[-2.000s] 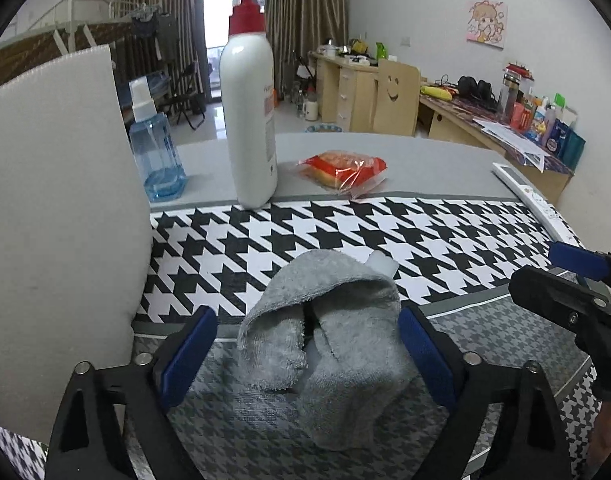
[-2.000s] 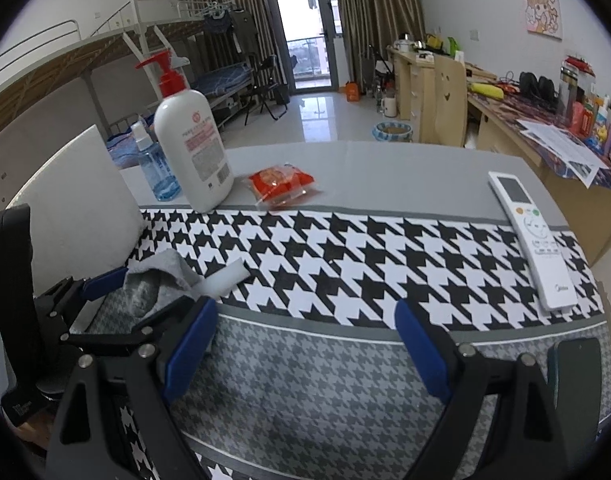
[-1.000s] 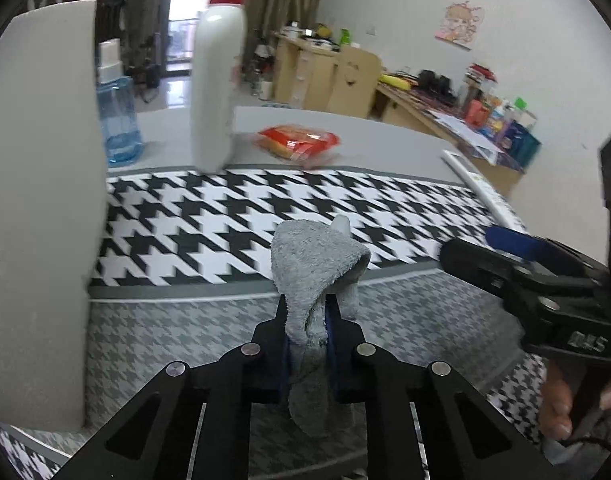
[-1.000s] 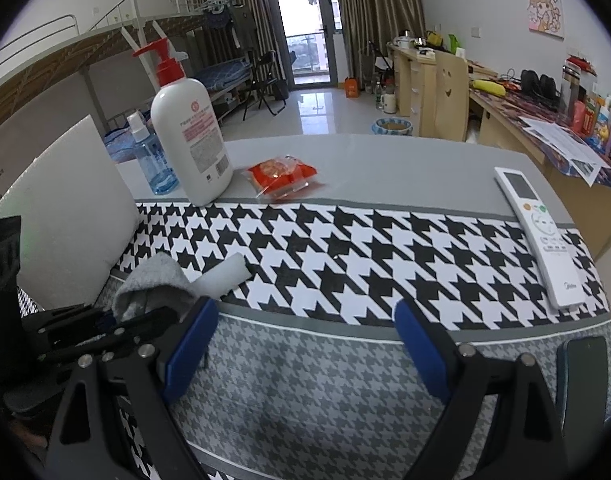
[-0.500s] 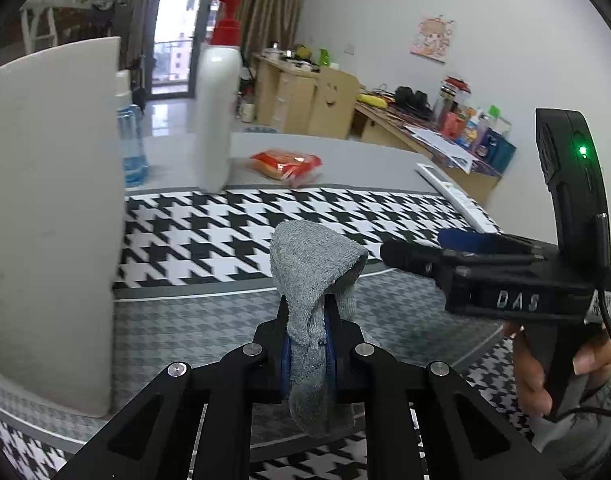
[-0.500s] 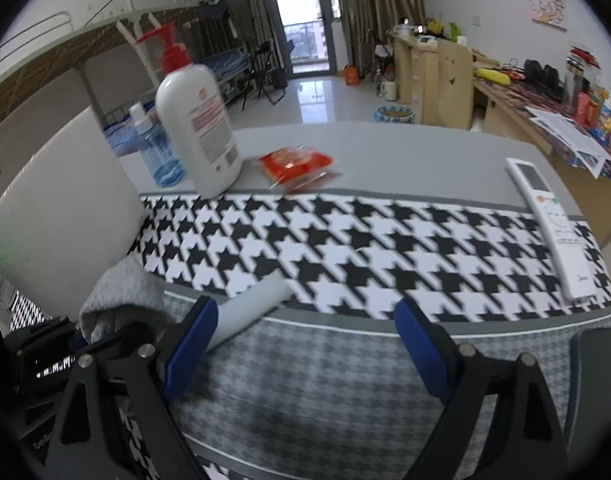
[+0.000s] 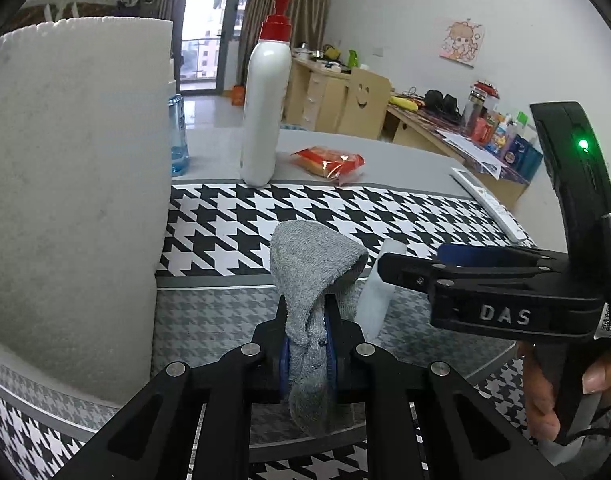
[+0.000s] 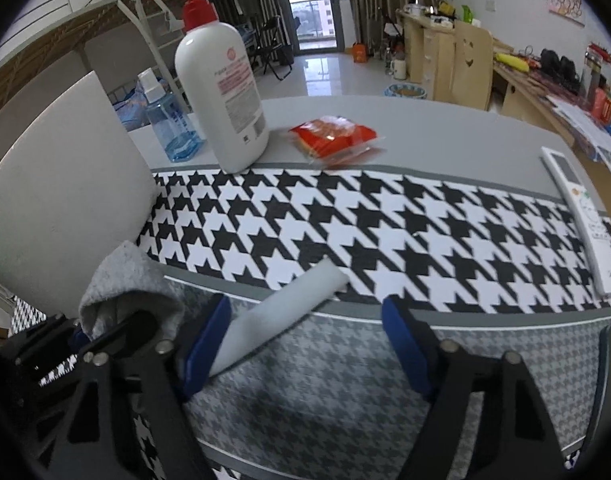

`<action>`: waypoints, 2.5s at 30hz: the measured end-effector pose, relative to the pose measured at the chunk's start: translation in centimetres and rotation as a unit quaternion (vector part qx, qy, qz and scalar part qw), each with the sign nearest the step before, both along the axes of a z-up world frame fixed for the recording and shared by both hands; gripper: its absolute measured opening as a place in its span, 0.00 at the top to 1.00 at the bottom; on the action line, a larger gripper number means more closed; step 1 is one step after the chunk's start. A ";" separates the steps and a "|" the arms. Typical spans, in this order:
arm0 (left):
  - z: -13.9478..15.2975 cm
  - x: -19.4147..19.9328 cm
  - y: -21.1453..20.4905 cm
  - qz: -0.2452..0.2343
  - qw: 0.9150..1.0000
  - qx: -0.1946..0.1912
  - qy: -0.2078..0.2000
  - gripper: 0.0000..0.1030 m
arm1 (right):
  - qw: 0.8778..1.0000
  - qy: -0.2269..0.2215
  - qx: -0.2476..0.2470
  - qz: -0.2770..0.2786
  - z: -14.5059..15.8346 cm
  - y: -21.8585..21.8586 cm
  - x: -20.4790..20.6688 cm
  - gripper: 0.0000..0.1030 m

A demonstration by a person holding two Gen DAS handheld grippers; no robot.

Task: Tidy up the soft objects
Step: 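Lift the grey sock with the left tool while the right tool grasps the white tube, then carry the grey sock and white tube up over the white foam box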

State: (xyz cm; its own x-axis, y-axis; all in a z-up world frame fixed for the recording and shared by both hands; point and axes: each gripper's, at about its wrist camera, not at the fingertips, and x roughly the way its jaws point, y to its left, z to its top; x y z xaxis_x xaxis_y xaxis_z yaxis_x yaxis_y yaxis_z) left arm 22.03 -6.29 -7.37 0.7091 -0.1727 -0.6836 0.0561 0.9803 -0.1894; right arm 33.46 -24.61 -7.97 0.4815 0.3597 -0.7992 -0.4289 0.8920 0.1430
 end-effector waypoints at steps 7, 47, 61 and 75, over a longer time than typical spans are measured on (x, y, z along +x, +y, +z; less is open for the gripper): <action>0.1 -0.2 0.0 0.001 1.000 0.002 -0.001 0.86 | 1.000 0.024 0.000 -0.002 -0.9 0.4 0.6 0.43; 0.5 -0.8 -0.4 -0.007 0.999 0.019 -0.025 0.86 | 0.998 -0.057 0.014 -0.024 4.1 -2.0 -1.2 0.92; 2.6 -1.5 -1.4 -0.020 0.998 0.031 -0.059 0.86 | 0.995 -0.090 0.031 -0.043 5.2 -3.2 -3.8 0.92; 5.2 -3.2 -2.7 -0.038 0.994 0.057 -0.084 0.85 | 0.989 -0.122 0.057 -0.063 7.1 -4.8 -6.2 0.92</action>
State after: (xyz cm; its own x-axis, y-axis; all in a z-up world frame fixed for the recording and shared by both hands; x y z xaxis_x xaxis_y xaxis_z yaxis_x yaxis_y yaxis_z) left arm 18.82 -9.02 -2.20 0.8022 -0.1591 -0.5755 0.1526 0.9865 -0.0599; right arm 27.28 -29.38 -0.85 0.7019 0.3658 -0.6111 -0.3502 0.9244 0.1510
